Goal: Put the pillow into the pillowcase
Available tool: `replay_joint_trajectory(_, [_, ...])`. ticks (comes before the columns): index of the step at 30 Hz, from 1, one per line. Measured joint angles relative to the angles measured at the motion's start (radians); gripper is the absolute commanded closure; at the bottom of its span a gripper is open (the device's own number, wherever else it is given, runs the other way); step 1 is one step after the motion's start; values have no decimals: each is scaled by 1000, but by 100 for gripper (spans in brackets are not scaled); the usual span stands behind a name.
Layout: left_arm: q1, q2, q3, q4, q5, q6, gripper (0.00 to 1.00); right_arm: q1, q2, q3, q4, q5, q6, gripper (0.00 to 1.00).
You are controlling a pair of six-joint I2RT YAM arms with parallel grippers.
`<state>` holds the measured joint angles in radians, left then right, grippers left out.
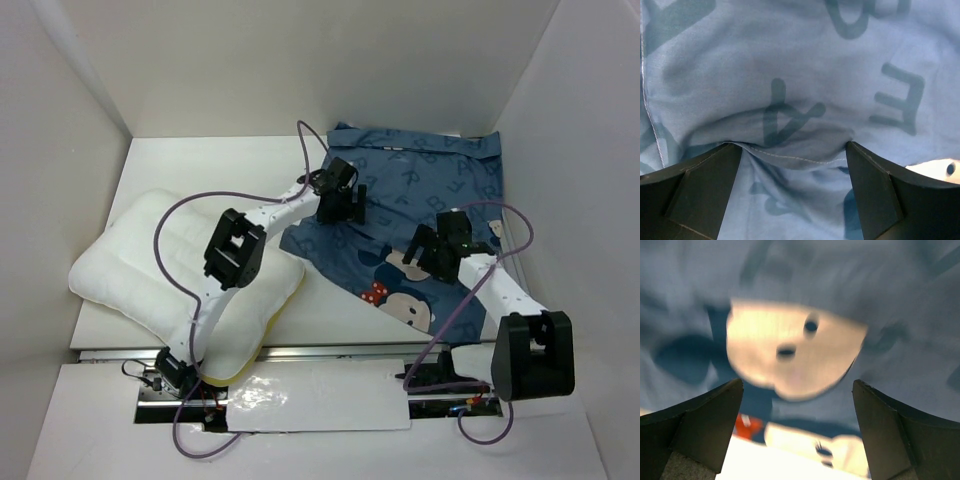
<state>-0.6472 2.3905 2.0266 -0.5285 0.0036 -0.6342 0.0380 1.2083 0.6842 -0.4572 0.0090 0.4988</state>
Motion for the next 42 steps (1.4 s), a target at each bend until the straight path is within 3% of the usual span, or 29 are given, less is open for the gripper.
replay_joint_trajectory(4, [21,148,244,-21,12,1,0,91,29,-24,-5,-32,-2,17])
replay_joint_trajectory(7, [47,218,357,0,77,-17,0,204,80,-31,-3,-72,-2,20])
replay_joint_trajectory(11, [85,226,347,68,171,-77,0,359,166,-16,21,-101,-7,23])
replay_joint_trajectory(14, [103,230,351,94,186,-106,0,462,231,29,48,-127,-18,31])
replay_joint_trajectory(20, [129,258,382,137,209,-137,0,620,434,177,175,-313,-37,39])
replay_joint_trajectory(22, [143,258,378,145,223,-140,0,674,528,261,224,-390,-55,45])
replay_joint_trajectory(27, [208,216,307,163,249,-127,0,781,701,471,236,-452,-108,42])
replay_joint_trajectory(28, [216,201,275,158,240,-103,0,790,700,477,231,-438,-118,35])
replay_joint_trajectory(30, [242,161,261,145,229,-88,0,795,683,478,208,-409,-129,31])
replay_joint_trajectory(36, [256,-5,247,102,201,8,0,766,490,478,111,-267,-146,13])
replay_joint_trajectory(42, [218,-316,116,60,91,142,0,672,214,461,82,-105,-153,10])
